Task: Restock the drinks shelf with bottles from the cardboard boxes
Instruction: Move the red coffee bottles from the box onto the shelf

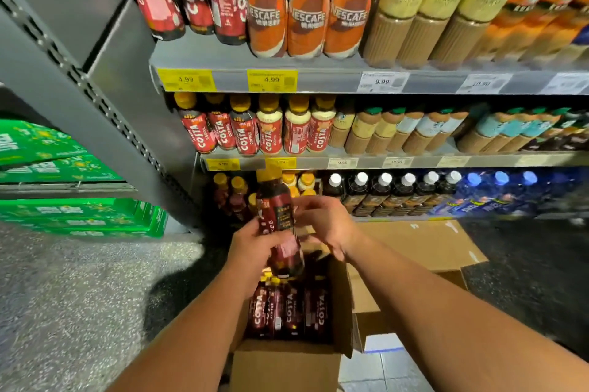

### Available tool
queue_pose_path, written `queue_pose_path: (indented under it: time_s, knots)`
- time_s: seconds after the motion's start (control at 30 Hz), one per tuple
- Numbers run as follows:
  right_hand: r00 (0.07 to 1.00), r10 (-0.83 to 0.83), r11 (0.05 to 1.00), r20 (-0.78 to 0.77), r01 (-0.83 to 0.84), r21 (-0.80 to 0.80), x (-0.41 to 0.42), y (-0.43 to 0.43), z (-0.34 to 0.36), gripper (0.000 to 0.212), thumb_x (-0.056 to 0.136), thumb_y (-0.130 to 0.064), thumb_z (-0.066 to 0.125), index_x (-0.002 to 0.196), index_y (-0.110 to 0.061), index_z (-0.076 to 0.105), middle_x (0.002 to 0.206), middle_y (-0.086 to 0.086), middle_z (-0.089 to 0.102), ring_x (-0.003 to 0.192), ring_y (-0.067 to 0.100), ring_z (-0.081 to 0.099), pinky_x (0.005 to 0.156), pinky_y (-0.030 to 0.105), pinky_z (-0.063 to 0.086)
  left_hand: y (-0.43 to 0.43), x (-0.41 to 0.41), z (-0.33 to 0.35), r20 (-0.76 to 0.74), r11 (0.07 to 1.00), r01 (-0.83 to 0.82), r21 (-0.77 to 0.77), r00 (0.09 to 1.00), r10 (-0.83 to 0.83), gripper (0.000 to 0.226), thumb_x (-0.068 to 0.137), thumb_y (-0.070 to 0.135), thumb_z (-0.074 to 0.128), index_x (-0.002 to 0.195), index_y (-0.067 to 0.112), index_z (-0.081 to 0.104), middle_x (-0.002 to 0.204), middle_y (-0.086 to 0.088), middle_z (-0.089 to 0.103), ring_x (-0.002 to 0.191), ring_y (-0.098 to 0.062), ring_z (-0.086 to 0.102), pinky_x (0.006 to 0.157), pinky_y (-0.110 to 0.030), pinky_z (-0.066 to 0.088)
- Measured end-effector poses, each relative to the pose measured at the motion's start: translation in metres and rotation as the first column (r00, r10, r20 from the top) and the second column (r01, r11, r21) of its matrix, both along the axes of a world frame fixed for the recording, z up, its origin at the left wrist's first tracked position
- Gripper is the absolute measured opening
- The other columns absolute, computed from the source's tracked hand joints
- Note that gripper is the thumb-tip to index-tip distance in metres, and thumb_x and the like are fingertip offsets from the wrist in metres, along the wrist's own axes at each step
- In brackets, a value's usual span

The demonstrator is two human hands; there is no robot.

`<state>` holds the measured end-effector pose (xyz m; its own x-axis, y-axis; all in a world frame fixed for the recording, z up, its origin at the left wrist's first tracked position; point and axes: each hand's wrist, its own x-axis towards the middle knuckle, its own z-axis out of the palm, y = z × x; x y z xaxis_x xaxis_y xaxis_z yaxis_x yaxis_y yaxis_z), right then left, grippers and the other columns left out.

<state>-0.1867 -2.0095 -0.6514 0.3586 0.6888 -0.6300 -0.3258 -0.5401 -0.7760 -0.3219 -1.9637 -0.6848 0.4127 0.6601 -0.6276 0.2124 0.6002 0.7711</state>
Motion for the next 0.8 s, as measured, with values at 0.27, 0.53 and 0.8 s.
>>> queue_pose_path:
  time_s: [0.27,0.53,0.8]
  knots:
    - [0.992,-0.122,0.953,-0.044,0.105,-0.285,-0.025,-0.029,-0.099,0.024,0.085,0.007,0.058,0.085,-0.016,0.065,0.092,0.01,0.065,0.082,0.02,0.061,0.068,0.032,0.055,-0.003,-0.038,-0.055,-0.129,0.998,-0.002,-0.06,0.992,-0.006,0.036,0.079,-0.002,0.069,0.102,0.026,0.068,0.097,-0.001,0.073,0.092,-0.02,0.068,0.083,-0.038,0.053]
    - [0.997,-0.073,0.935,-0.005,0.067,-0.347,-0.054,-0.02,-0.143,0.025,0.083,0.007,0.059,0.077,-0.017,0.063,0.077,0.012,0.063,0.059,0.018,0.055,0.056,0.029,0.047,0.009,-0.055,-0.089,-0.196,1.0,0.028,-0.013,0.98,-0.03,0.034,0.076,0.002,0.071,0.095,0.03,0.068,0.098,-0.001,0.073,0.095,-0.022,0.068,0.095,-0.049,0.049]
    - [0.956,0.003,0.83,0.295,0.162,-0.534,-0.059,-0.044,-0.209,0.024,0.083,-0.008,0.059,0.102,-0.018,0.069,0.105,0.005,0.068,0.097,0.025,0.065,0.085,0.034,0.055,0.009,-0.057,-0.155,-0.197,0.995,0.075,-0.07,0.976,-0.087,0.039,0.079,0.003,0.071,0.109,0.027,0.067,0.103,-0.002,0.072,0.096,-0.018,0.066,0.085,-0.035,0.051]
